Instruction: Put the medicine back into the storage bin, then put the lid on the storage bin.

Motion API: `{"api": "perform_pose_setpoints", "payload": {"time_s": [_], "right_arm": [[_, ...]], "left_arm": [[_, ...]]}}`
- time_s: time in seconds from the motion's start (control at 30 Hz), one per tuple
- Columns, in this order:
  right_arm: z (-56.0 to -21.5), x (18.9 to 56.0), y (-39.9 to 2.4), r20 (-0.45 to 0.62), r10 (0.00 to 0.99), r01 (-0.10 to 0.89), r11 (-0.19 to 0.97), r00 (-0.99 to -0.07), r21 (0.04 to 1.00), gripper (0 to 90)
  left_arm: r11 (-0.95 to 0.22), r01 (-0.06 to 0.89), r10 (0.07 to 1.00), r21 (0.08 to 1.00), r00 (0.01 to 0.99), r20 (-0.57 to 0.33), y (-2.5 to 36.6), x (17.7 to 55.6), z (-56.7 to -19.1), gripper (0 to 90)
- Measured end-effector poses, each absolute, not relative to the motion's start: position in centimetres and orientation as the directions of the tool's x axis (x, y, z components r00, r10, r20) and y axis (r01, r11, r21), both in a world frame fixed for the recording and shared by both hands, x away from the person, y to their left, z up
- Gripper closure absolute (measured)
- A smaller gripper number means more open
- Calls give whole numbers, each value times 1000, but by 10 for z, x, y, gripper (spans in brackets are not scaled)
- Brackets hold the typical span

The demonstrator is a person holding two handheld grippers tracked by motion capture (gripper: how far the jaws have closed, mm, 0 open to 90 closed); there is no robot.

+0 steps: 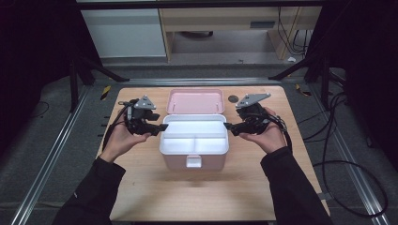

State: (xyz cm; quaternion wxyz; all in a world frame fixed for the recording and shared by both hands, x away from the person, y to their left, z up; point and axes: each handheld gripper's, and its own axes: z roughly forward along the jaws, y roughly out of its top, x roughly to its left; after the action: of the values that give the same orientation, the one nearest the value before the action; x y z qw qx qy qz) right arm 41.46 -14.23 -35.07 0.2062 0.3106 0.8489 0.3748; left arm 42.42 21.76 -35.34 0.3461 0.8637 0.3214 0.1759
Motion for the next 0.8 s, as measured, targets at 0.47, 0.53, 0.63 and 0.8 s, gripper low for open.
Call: {"api": "perform_pose_setpoints", "payload": {"time_s": [0.47,0.53,0.63,0.8], "right_arm": [[-353,439,-156,-59,773,417,403,-631,815,239],[-353,446,-154,-55,777,422,398,-627,815,240],[-352,454,-151,-44,784,422,380,-619,823,242],[-346,470,-149,-35,802,414,344,-596,843,246]], "left_arm": [[-408,501,808,763,588,46,229,469,-366,362],[-416,500,808,760,587,56,228,473,-366,359],[-404,490,814,773,578,59,226,479,-363,355],[-380,484,820,788,571,45,221,490,-356,352]]}}
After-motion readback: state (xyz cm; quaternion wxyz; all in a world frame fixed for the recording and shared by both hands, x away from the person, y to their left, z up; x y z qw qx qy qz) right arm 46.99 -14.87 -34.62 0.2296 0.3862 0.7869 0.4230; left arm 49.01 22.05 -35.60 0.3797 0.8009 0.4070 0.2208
